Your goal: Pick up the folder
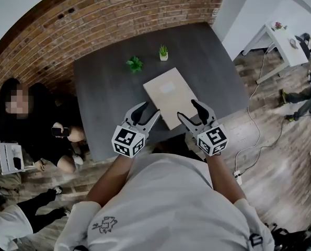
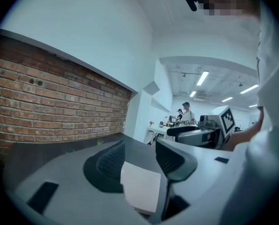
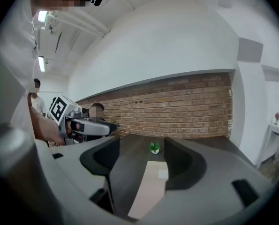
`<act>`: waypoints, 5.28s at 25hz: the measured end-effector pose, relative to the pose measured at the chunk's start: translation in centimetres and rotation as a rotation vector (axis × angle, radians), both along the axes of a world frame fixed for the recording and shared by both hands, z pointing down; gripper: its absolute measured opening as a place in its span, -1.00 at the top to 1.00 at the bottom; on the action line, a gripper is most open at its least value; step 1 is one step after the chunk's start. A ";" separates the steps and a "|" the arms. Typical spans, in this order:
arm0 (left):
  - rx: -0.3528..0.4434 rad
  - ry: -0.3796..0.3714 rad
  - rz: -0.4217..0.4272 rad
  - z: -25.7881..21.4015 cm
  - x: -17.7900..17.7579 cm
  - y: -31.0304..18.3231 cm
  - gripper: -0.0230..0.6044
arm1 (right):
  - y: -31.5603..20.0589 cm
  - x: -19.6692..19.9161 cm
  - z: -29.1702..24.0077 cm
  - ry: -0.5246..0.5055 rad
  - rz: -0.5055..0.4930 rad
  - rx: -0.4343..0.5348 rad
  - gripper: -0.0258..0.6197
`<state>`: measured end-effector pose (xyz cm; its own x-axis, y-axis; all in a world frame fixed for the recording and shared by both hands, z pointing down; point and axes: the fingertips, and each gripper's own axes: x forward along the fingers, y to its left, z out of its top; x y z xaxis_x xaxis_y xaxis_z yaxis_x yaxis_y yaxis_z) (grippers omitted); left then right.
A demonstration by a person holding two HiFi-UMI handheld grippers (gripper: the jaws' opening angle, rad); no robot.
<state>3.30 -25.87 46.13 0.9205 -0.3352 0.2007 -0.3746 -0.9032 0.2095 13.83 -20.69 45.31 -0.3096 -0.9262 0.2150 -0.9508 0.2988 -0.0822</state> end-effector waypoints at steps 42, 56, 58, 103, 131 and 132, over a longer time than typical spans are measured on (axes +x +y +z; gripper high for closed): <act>-0.438 -0.225 -0.518 20.3 4.9 -5.8 0.12 | -12.3 12.2 22.9 -0.007 -0.455 -0.525 -0.05; -0.621 -0.287 -0.543 28.7 4.7 -4.1 0.08 | -10.9 13.8 30.0 -0.026 -0.438 -0.695 -0.07; -0.639 -0.297 -0.542 29.6 4.8 -4.1 0.08 | -10.9 13.9 30.8 -0.029 -0.439 -0.712 -0.07; -0.532 -0.249 -0.466 21.3 0.2 -5.4 0.15 | -10.3 8.7 21.9 -0.061 -0.248 -0.533 0.10; -0.261 -0.214 -0.440 10.1 -8.6 0.7 0.15 | -3.2 -0.1 10.2 -0.037 -0.140 -0.244 0.11; -0.258 -0.212 -0.445 9.9 -8.4 0.8 0.15 | -3.2 0.1 10.0 -0.037 -0.145 -0.240 0.11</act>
